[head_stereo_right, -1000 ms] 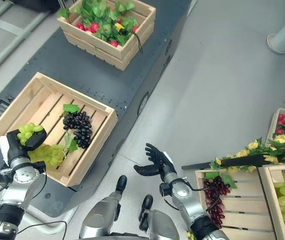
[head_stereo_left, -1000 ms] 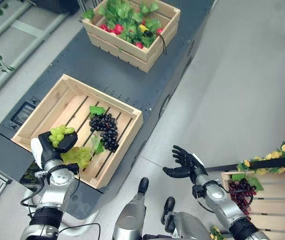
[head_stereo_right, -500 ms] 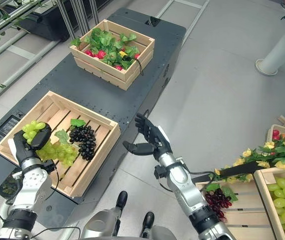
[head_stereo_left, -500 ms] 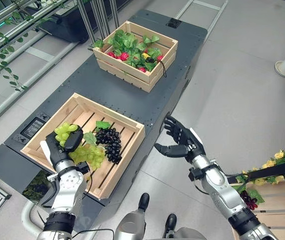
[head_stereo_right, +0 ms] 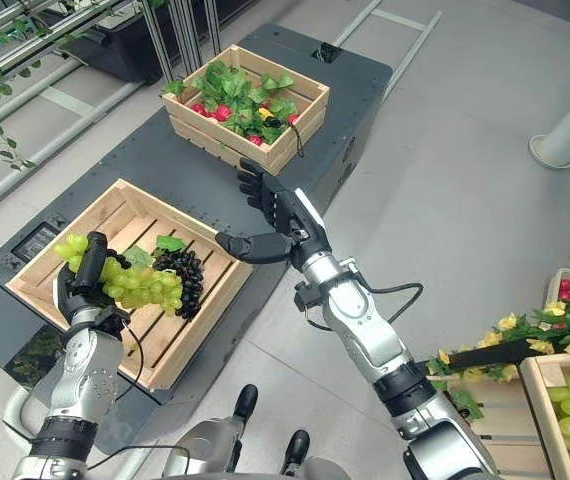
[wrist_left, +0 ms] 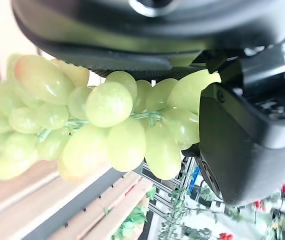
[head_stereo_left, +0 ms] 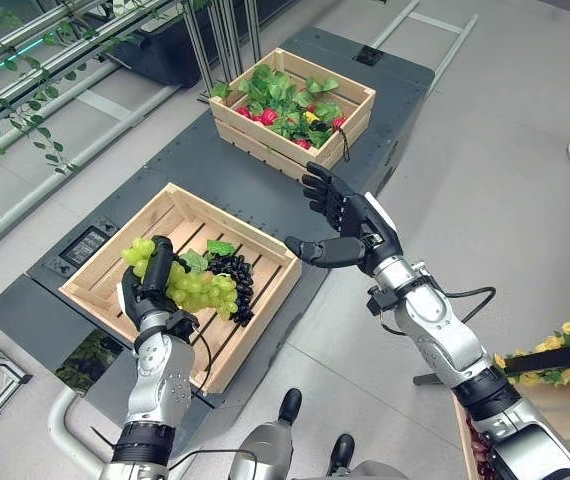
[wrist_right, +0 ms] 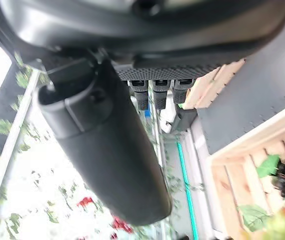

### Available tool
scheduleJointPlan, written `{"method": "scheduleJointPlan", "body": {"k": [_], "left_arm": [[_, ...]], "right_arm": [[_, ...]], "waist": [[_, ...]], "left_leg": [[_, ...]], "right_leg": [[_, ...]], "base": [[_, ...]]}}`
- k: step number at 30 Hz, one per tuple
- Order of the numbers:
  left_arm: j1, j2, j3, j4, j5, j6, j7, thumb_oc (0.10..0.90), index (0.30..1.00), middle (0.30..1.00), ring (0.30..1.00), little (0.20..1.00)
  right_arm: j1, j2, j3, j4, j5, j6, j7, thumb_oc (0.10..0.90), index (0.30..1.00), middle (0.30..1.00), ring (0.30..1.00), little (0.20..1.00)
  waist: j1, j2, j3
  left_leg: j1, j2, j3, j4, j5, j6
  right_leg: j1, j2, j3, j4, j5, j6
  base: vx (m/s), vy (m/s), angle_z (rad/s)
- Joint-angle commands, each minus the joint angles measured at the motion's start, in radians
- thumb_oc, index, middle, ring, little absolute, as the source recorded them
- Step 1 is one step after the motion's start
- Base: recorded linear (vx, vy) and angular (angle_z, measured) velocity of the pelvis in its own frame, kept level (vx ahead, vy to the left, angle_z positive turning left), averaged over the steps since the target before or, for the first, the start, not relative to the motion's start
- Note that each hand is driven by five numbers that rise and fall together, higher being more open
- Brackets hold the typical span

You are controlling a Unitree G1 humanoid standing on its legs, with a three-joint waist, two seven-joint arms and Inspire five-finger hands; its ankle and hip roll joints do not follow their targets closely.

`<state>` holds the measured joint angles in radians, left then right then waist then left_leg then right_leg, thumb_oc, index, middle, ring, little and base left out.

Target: Pick up the fruits from the basket on one side to the basket on the other side

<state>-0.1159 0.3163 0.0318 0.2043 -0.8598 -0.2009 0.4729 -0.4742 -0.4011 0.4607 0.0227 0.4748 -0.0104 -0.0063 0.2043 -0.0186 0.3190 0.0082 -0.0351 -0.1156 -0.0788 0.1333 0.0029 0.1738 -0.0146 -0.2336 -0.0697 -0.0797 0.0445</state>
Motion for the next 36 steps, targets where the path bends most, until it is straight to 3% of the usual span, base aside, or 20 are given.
{"method": "scheduleJointPlan", "body": {"k": [1, 8, 15, 24, 36], "left_arm": [[-0.031, 0.027, -0.009, -0.076, 0.006, -0.15, -0.074, 0.4, 0.3, 0.3, 0.3, 0.3], [-0.037, 0.029, -0.023, -0.125, -0.015, -0.13, -0.128, 0.4, 0.3, 0.3, 0.3, 0.3], [-0.04, 0.031, -0.046, -0.197, -0.018, -0.101, -0.127, 0.4, 0.3, 0.3, 0.3, 0.3], [-0.043, 0.028, -0.064, -0.243, -0.046, -0.112, -0.153, 0.4, 0.3, 0.3, 0.3, 0.3], [-0.041, 0.013, -0.142, -0.328, -0.08, -0.053, -0.183, 0.4, 0.3, 0.3, 0.3, 0.3]], "right_arm": [[-0.062, 0.001, 0.053, -0.087, -0.036, -0.027, 0.071, 0.8, 0.9, 0.9, 0.9, 0.9], [-0.106, -0.022, 0.084, -0.094, 0.092, 0.036, 0.135, 0.8, 0.9, 0.9, 0.9, 0.9], [-0.11, -0.016, 0.101, -0.081, 0.063, 0.059, 0.146, 0.8, 0.9, 0.9, 0.9, 0.9], [-0.115, -0.013, 0.135, -0.071, 0.061, 0.091, 0.165, 0.8, 0.9, 0.9, 0.9, 0.9], [-0.099, 0.002, 0.139, -0.06, 0.067, 0.108, 0.158, 0.8, 0.9, 0.9, 0.9, 0.9]], "waist": [[0.0, -0.009, -0.223], [0.009, -0.023, -0.232], [0.012, -0.03, -0.239], [0.012, -0.033, -0.242], [0.009, -0.04, -0.242]], "left_leg": [[0.037, -0.057, -0.041, -0.005, -0.119, 0.012], [0.041, -0.054, -0.044, -0.007, -0.118, 0.012], [0.04, -0.052, -0.044, -0.008, -0.117, 0.012], [0.044, -0.05, -0.043, -0.008, -0.12, 0.012], [0.044, -0.049, -0.037, -0.008, -0.123, 0.014]], "right_leg": [[-0.077, -0.048, -0.013, 0.024, 0.06, 0.026], [-0.07, -0.047, -0.023, 0.022, 0.061, 0.025], [-0.071, -0.045, -0.024, 0.022, 0.062, 0.024], [-0.067, -0.041, -0.023, 0.018, 0.062, 0.021], [-0.066, -0.039, -0.018, 0.014, 0.066, 0.021]], "base": [[0.0, -0.04, 0.01], [0.0, -0.034, 0.07], [0.0, -0.019, 0.0], [0.0, 0.0, 0.0], [0.0, 0.0, 0.0]]}}
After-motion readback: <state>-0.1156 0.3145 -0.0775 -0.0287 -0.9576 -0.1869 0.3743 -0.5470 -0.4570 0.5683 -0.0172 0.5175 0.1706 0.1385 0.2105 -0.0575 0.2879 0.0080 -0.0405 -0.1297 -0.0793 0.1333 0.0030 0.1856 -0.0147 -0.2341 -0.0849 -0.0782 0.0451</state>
